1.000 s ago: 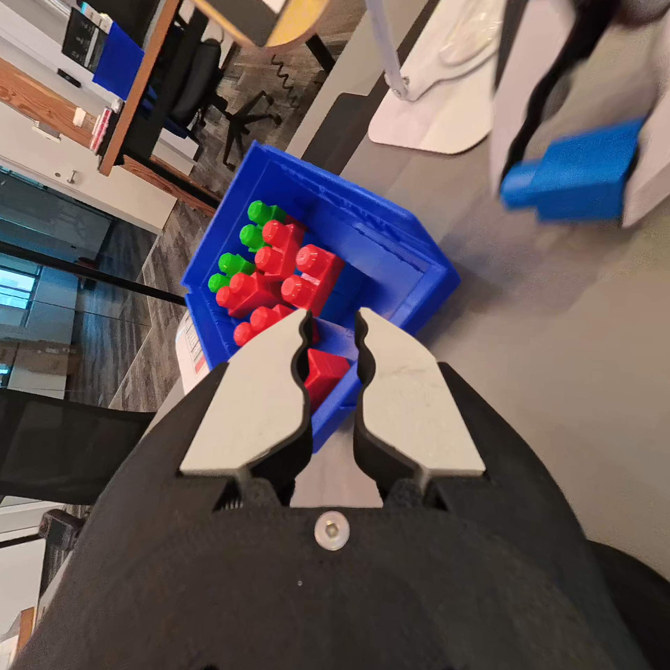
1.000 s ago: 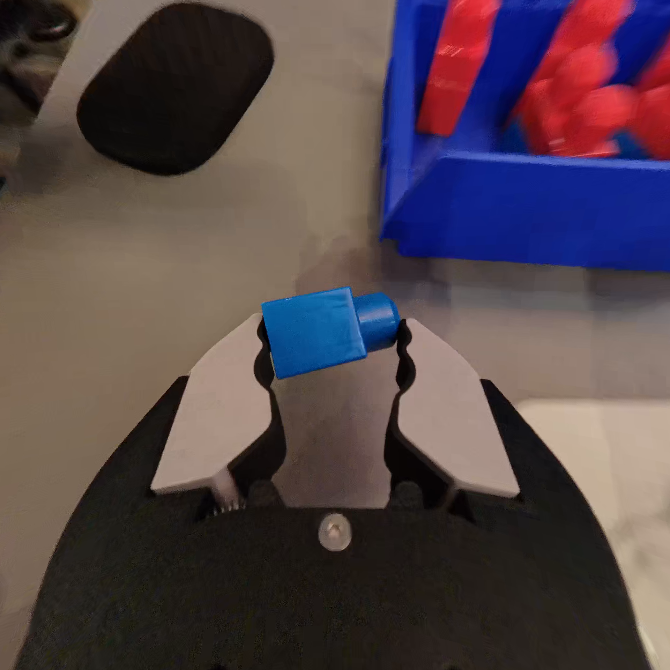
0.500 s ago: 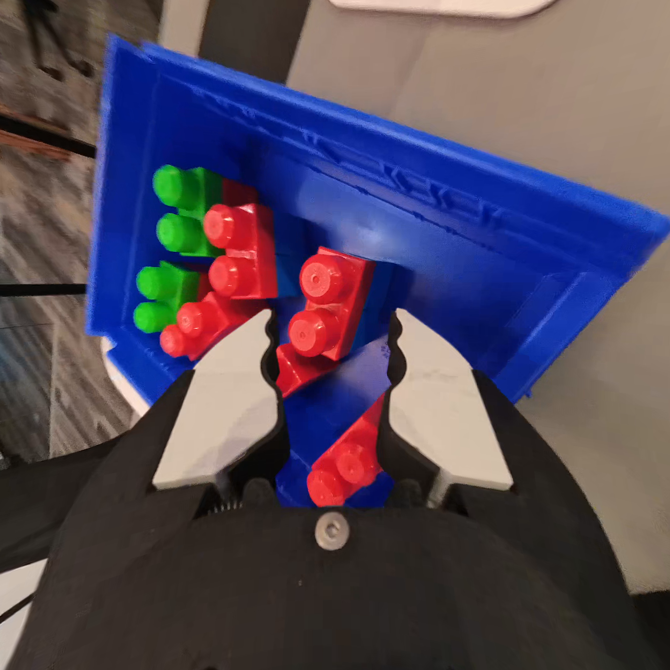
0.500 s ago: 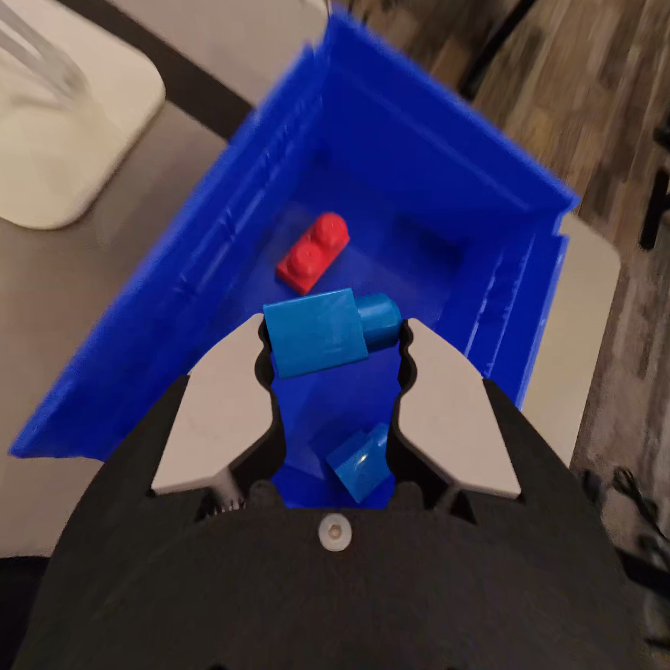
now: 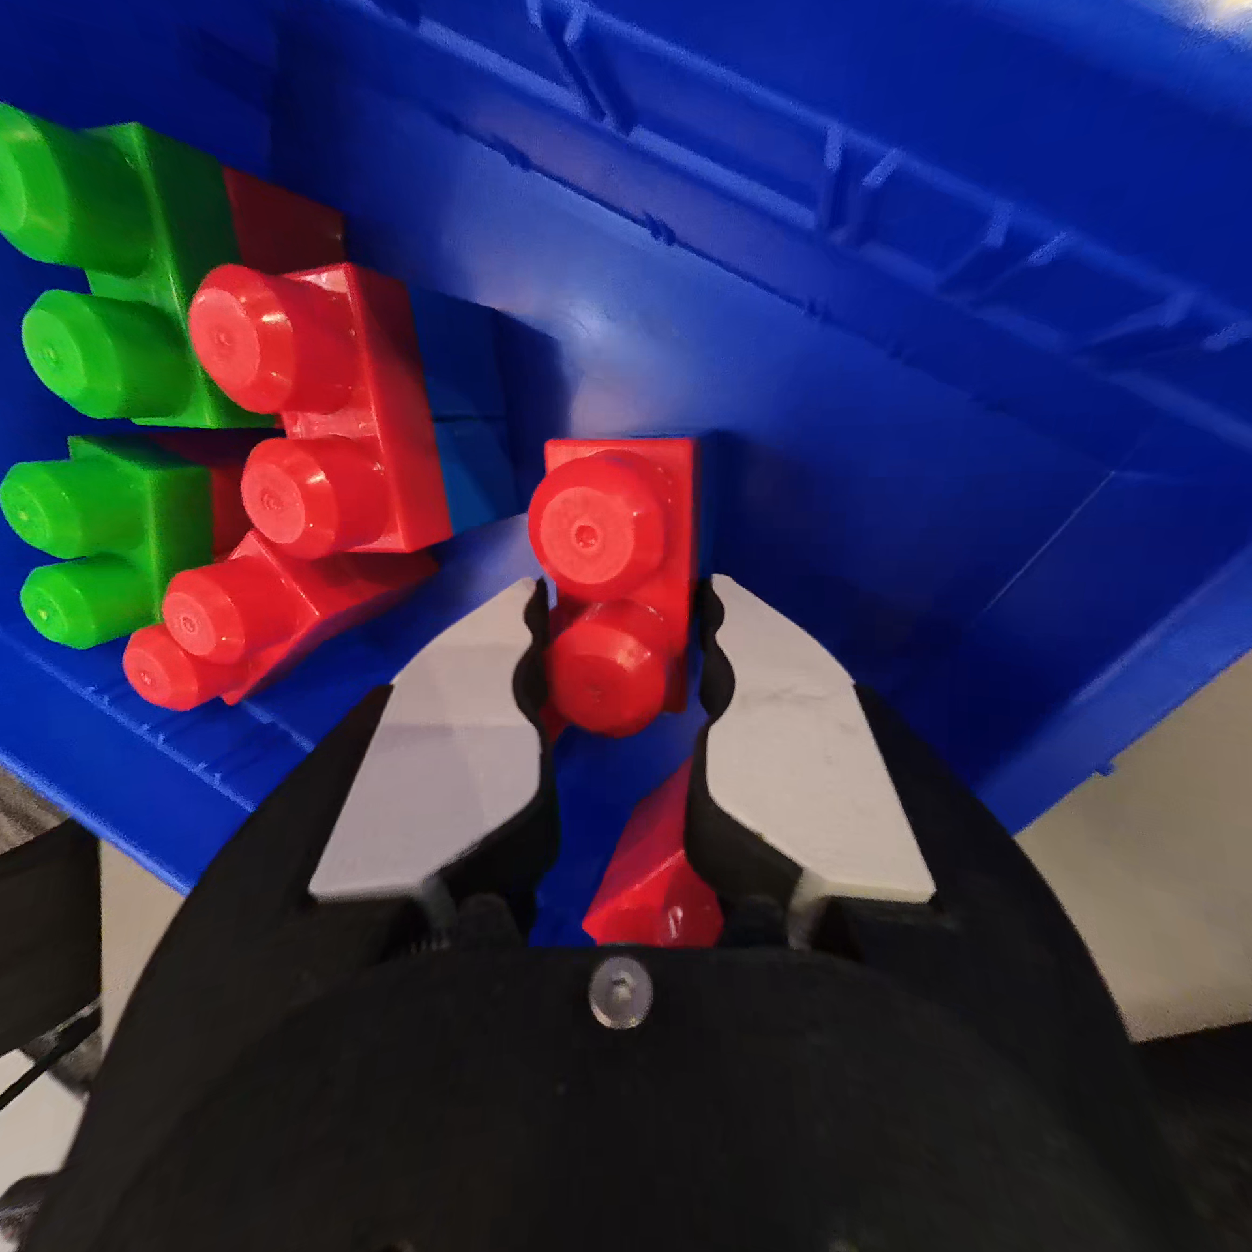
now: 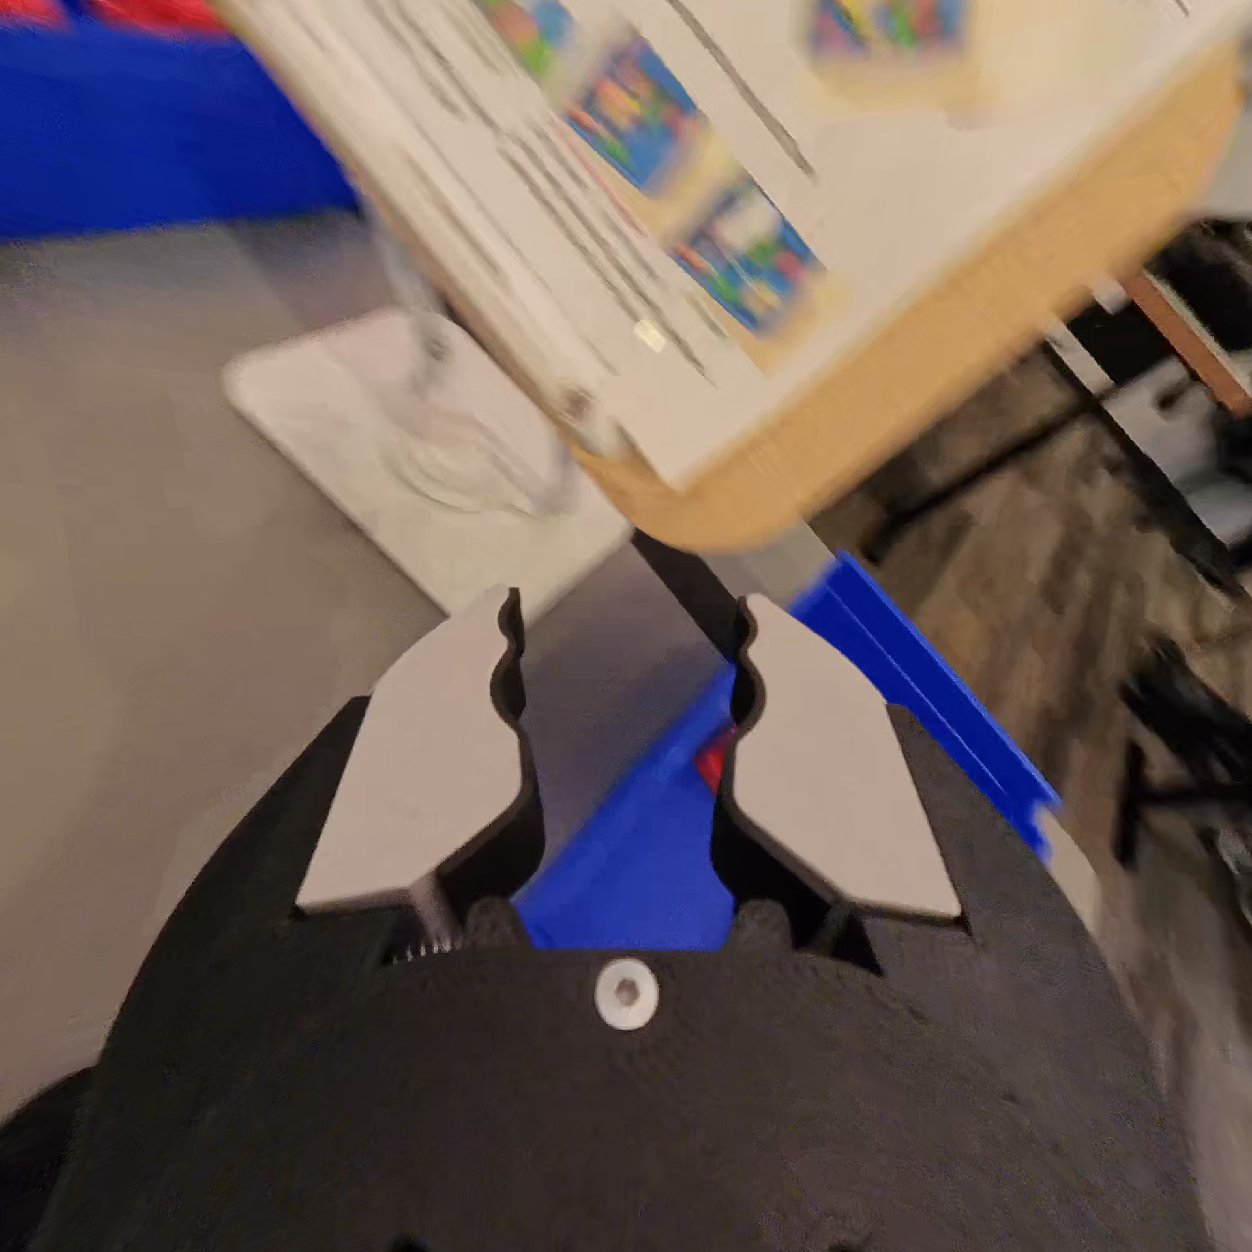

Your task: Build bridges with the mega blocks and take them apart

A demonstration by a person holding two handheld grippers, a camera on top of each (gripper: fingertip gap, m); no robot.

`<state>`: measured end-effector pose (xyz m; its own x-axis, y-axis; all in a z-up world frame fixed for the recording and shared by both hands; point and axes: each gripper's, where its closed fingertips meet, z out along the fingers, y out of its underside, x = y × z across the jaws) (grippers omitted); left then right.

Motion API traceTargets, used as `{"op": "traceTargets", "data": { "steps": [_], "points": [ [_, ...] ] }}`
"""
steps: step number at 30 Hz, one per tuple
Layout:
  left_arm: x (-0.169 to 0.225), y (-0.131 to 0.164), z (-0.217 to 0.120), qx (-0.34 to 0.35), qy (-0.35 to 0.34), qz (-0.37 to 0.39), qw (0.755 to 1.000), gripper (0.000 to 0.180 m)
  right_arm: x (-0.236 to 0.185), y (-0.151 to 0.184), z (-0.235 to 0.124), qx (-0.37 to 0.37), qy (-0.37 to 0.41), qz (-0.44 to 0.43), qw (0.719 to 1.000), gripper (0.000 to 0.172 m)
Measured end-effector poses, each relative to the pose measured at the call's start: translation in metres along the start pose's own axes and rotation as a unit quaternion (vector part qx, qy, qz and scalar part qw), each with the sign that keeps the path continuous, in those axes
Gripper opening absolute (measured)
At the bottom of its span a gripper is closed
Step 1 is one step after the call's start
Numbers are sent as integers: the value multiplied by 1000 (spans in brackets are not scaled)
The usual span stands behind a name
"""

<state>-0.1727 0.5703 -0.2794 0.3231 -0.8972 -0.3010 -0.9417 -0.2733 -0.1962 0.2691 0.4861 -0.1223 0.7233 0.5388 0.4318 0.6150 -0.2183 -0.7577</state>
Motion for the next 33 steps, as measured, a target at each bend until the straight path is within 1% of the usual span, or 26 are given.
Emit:
{"op": "traceTargets", "data": {
  "steps": [1, 3, 5, 7, 8, 10, 11, 12, 14, 16, 18, 19, 21, 23, 24, 25, 26, 27, 28, 29, 30, 31, 32, 33],
  "points": [
    [1, -3, -5, 13, 0, -2, 1000, 36, -24, -18, -1, 25, -37, -14, 999, 55],
    [9, -8, -19, 35, 6, -7, 999, 36, -74, -50, -1, 72, -118, -28, 990, 52],
    [18, -12, -42, 50, -2, -1, 999, 36, -125, -76, 0, 105, -211, -26, 971, 53],
    [35, -20, -68, 73, 0, 9, 997, 36, -166, -97, 2, 127, -284, -25, 950, 54],
    [45, -20, -82, 70, 2, 21, 997, 36, -182, -108, 3, 140, -316, -23, 938, 53],
    [71, -27, -107, 77, 19, 42, 996, 36, -208, -123, 12, 147, -346, -30, 926, 53],
    [84, -30, -117, 70, 24, 56, 996, 35, -221, -128, 17, 144, -361, -38, 921, 56],
    [100, -36, -124, 70, 39, 73, 994, 35, -232, -134, 22, 146, -372, -42, 916, 57],
    [130, -53, -138, 85, 72, 102, 988, 35, -259, -145, 27, 151, -414, -42, 897, 55],
    [149, -68, -145, 89, 77, 133, 984, 35, -280, -146, 36, 131, -442, -41, 886, 57],
    [168, -85, -152, 117, 108, 144, 977, 35, -296, -144, 38, 125, -473, -39, 871, 44],
    [173, -88, -152, 114, 114, 153, 975, 35, -298, -144, 37, 127, -480, -36, 867, 38],
    [174, -91, -150, 104, 111, 164, 975, 35, -298, -140, 37, 126, -479, -46, 867, 36],
    [175, -98, -151, 117, 117, 164, 973, 36, -290, -139, 35, 133, -470, -37, 872, 36],
    [169, -104, -153, 130, 102, 157, 974, 36, -281, -141, 36, 142, -461, -16, 876, 36],
    [162, -110, -156, 146, 84, 143, 975, 39, -271, -145, 35, 155, -459, 21, 874, 36],
    [153, -115, -160, 164, 62, 126, 977, 54, -258, -151, 33, 177, -463, 70, 866, 36],
    [145, -121, -165, 192, 33, 104, 975, 73, -243, -157, 30, 202, -468, 126, 851, 36],
    [139, -127, -171, 225, 6, 84, 971, 82, -228, -163, 26, 228, -476, 184, 829, 36],
    [134, -135, -177, 268, -25, 61, 961, 91, -216, -168, 21, 251, -488, 236, 802, 36],
    [130, -144, -184, 316, -56, 40, 946, 99, -205, -172, 16, 272, -499, 281, 773, 36],
    [130, -150, -188, 348, -86, 31, 933, 102, -198, -174, 14, 285, -505, 318, 750, 36],
    [125, -154, -192, 368, -137, 21, 919, 104, -195, -175, 11, 294, -512, 343, 730, 36],
    [121, -158, -199, 392, -189, 12, 900, 105, -193, -176, 9, 304, -519, 364, 712, 36]
  ]
}}
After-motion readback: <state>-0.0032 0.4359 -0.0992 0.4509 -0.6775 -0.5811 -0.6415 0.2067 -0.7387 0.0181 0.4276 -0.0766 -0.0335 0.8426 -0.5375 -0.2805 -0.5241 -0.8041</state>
